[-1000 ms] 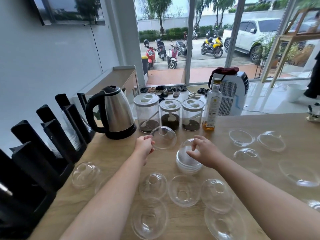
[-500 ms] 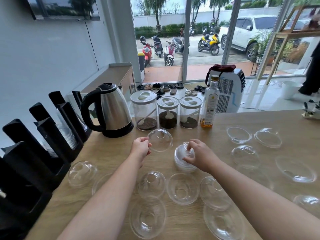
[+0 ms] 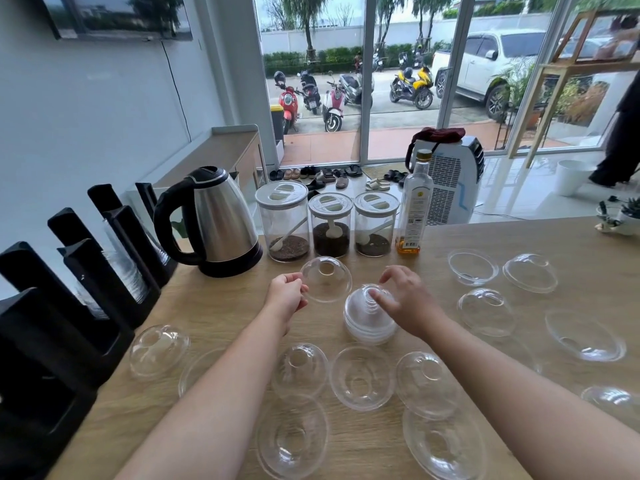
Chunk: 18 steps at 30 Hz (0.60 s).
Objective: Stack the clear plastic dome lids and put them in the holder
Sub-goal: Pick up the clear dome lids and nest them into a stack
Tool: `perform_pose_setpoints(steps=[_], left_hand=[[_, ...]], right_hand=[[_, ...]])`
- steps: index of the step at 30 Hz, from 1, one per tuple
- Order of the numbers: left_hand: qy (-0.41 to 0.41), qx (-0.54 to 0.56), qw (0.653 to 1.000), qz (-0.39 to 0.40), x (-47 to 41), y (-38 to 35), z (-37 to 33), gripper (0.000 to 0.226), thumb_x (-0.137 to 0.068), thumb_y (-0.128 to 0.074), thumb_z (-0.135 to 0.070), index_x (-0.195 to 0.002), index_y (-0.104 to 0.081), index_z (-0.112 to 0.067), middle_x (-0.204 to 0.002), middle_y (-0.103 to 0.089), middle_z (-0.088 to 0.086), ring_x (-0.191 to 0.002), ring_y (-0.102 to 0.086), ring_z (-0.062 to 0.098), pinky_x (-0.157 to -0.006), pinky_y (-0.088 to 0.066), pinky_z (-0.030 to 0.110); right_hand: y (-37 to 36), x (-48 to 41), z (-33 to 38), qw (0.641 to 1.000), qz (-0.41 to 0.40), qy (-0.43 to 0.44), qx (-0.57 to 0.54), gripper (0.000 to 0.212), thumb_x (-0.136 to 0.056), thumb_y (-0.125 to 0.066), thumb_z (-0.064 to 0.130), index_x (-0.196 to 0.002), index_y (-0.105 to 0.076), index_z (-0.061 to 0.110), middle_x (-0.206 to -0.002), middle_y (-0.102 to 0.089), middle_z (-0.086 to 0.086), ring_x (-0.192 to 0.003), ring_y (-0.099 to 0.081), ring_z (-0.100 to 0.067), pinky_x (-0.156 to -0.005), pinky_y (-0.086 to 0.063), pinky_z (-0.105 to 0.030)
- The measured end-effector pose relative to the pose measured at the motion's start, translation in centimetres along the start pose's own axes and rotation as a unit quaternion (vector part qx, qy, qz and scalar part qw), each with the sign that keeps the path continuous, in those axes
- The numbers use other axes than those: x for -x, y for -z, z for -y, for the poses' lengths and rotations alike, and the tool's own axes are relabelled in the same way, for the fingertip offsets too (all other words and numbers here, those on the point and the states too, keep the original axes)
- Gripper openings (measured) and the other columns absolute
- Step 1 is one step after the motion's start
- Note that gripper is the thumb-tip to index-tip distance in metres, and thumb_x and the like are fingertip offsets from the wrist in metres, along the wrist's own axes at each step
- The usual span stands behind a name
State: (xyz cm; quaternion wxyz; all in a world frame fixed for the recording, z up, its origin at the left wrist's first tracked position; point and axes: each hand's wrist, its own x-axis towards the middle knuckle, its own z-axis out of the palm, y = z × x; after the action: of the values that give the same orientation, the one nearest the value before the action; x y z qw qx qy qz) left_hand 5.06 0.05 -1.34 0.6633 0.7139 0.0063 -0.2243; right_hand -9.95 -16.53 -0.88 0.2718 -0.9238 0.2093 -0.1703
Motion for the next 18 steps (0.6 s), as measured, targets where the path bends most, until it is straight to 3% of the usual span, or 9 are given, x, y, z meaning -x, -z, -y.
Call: perform_pose_setpoints(steps=[3, 7, 12, 18], left_hand=[[0.010, 0.017, 0.999, 0.028, 0.6, -1.2, -0.5, 0.017, -0.098, -0.039, -0.004, -0.104, -0.054, -0.010, -0.076, -0.054, 0.004, -0.052, -0.040, 0.009, -0.058, -0.046, 0.023], [0.011, 0.022, 0.997, 0.073, 1.6, -3.3, -0.9, 0.016, -0.098, -0.040, -0.003, -0.096, -0.054, -0.009, -0.074, -0.053, 0.004, -0.051, -0.038, 0.008, -0.057, -0.046, 0.022], [-0.003, -0.012, 0.996, 0.090, 2.0, -5.3, -0.8, 0.016, -0.098, -0.040, -0.002, -0.100, -0.055, -0.005, -0.073, -0.051, 0.006, -0.052, -0.039, 0.010, -0.059, -0.044, 0.022], [-0.042, -0.095, 0.992, 0.070, 1.5, -6.3, 0.6, 0.019, -0.094, -0.046, -0.007, -0.088, -0.063, -0.013, -0.077, -0.056, 0.003, -0.057, -0.045, 0.012, -0.065, -0.047, 0.028]], right_hand=[[1.0, -0.9, 0.1, 0.994, -0.027, -0.050, -0.090, 0.020, -0.086, -0.061, 0.036, -0.093, -0.059, 0.018, -0.097, -0.063, 0.002, -0.091, -0.060, -0.017, -0.075, -0.044, -0.025], [1.6, -1.5, 0.3, 0.956, 0.014, -0.115, -0.269, 0.013, -0.086, -0.065, 0.026, -0.093, -0.064, 0.015, -0.086, -0.068, -0.005, -0.071, -0.066, -0.015, -0.062, -0.049, -0.025], [1.5, -1.5, -1.0, 0.924, 0.007, -0.169, -0.342, 0.011, -0.088, -0.062, 0.007, -0.099, -0.063, 0.008, -0.081, -0.063, -0.008, -0.066, -0.062, -0.016, -0.062, -0.052, -0.025], [1.2, -1.1, -2.3, 0.914, 0.005, -0.208, -0.348, 0.012, -0.087, -0.061, 0.003, -0.098, -0.064, 0.006, -0.077, -0.063, -0.008, -0.065, -0.059, -0.016, -0.061, -0.051, -0.023]])
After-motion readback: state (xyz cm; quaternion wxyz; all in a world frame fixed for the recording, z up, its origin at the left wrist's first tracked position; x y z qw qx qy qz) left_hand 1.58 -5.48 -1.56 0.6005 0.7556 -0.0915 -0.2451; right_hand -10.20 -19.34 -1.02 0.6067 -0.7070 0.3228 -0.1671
